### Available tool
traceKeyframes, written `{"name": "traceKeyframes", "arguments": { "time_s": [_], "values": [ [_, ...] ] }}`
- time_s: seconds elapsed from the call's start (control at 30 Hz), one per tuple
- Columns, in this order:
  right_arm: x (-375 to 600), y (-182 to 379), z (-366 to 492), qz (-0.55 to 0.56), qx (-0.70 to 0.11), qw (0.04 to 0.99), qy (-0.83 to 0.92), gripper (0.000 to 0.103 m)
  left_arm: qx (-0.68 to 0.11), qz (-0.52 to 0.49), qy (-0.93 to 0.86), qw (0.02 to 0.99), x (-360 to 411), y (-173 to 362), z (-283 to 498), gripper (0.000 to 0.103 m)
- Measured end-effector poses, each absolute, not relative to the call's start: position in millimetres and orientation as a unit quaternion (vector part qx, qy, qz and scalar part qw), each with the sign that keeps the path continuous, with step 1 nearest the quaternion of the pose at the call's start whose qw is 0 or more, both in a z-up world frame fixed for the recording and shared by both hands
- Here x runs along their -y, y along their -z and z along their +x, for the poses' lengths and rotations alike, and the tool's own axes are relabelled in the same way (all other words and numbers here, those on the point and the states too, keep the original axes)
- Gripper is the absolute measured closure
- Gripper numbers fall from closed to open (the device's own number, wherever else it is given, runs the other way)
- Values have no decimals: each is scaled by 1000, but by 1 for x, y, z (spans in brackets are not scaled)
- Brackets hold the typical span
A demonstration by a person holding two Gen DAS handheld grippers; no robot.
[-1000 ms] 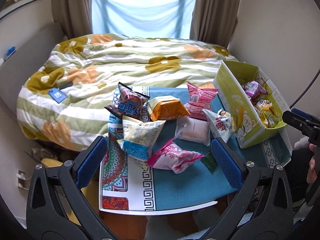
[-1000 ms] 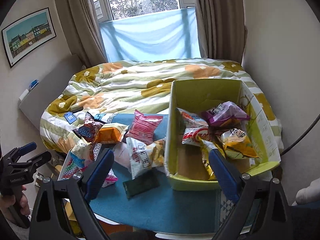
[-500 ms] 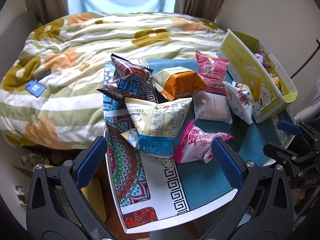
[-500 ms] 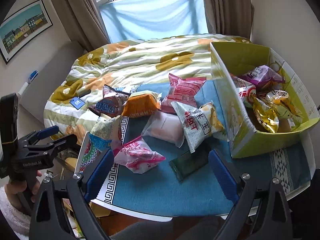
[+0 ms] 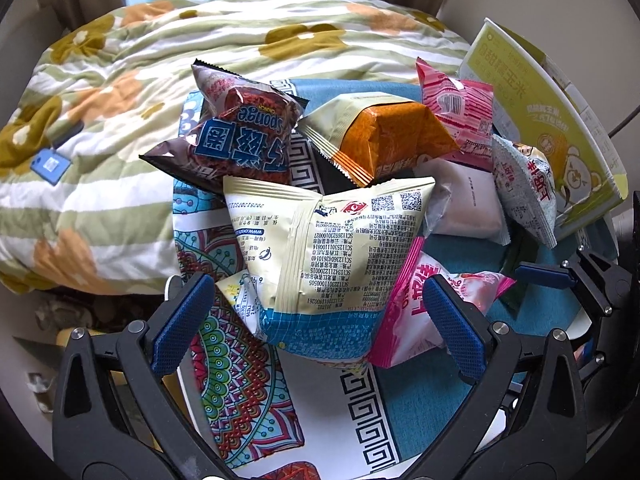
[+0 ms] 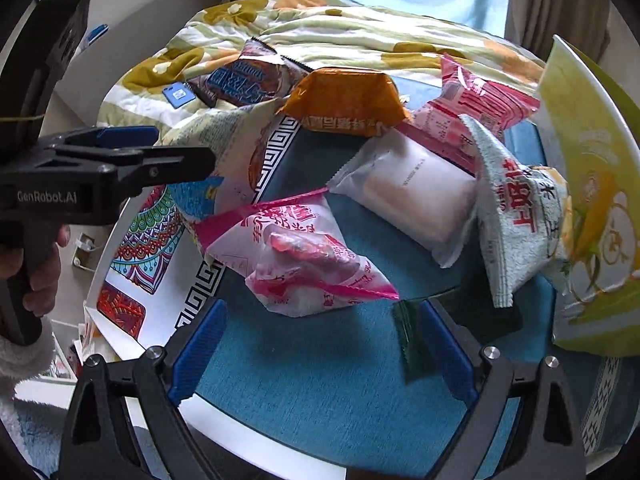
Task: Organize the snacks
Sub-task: 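Grasp the cream printed bag with the left tool while the right tool grasps the pink bag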
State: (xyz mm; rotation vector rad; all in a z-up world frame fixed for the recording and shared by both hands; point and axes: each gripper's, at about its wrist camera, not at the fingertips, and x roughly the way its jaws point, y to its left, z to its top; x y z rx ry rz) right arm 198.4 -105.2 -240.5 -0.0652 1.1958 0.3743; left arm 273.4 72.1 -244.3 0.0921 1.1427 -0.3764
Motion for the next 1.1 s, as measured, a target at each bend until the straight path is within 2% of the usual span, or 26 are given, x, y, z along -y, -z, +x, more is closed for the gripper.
{"name": "traceKeyframes", "arguments": {
  "time_s": [0.1, 0.17, 0.33, 0.43, 0.7, 0.87, 1.0, 1.1],
  "values": [
    [98, 249, 203, -58, -558, 806, -188, 9, -547, 41, 175, 817, -70, 256, 278, 1],
    [96, 255, 207, -64, -563, 801, -193, 9, -550, 41, 175, 816, -69, 260, 280, 7],
    [93, 264, 218, -58, -566, 796, -206, 9, -557, 45, 168, 812, -70, 268, 284, 33],
    [93, 266, 223, -52, -563, 795, -219, 9, -556, 46, 169, 812, -72, 269, 284, 39],
    [90, 269, 230, -40, -554, 794, -249, 10, -554, 69, 162, 813, -74, 265, 274, 43],
    [85, 275, 230, -41, -560, 786, -258, 24, -555, 74, 156, 814, -80, 265, 265, 43],
    [83, 276, 232, -33, -557, 787, -264, 25, -555, 79, 150, 814, -85, 263, 259, 43],
    [81, 275, 230, -37, -555, 788, -264, 33, -557, 74, 150, 814, -90, 261, 257, 43]
  ]
}}
